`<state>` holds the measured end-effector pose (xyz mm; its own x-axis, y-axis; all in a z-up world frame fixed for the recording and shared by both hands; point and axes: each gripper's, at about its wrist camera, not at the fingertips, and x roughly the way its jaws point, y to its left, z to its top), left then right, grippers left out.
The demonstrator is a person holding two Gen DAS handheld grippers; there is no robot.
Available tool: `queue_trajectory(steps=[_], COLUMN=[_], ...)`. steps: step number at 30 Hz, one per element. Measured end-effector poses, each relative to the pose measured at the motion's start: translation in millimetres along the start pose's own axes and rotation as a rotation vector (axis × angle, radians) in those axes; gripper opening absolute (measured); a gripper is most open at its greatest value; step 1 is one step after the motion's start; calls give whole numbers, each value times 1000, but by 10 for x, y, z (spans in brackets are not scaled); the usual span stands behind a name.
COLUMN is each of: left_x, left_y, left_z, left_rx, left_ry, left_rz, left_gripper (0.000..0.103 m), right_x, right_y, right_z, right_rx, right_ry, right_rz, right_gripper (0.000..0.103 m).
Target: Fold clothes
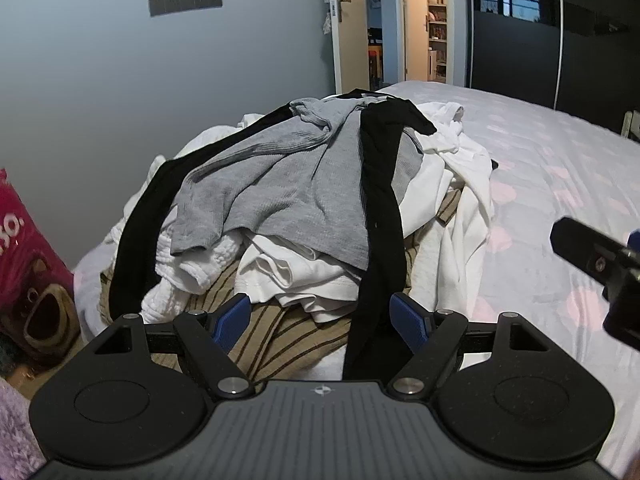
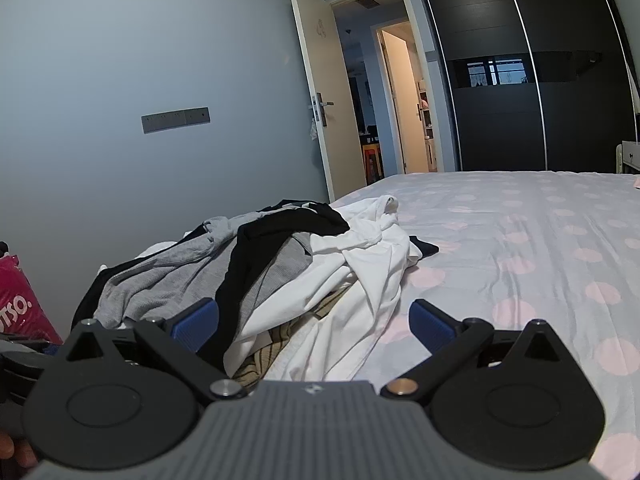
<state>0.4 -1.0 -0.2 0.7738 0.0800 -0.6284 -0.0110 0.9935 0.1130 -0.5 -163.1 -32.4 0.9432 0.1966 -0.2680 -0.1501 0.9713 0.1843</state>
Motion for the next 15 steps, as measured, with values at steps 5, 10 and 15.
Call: queue_trajectory(steps=[5,10,15], left_x=[19,-35,-27], left_y=[22,32,33], left_z=[16,-36,-17], left_rx=[-45,-62,-45], left_ry=[13,-22,-10], left_rz=[-34,-42,-40], left_gripper=[76,76,76], right_x=[14,28,42], right_y=[-3,-7,-10], right_z=[-10,-21,-31], right_rx=[3,7,10], right_ry=[10,20,30], right_rz=[-2,-5,-7], right_gripper=[102,102,102])
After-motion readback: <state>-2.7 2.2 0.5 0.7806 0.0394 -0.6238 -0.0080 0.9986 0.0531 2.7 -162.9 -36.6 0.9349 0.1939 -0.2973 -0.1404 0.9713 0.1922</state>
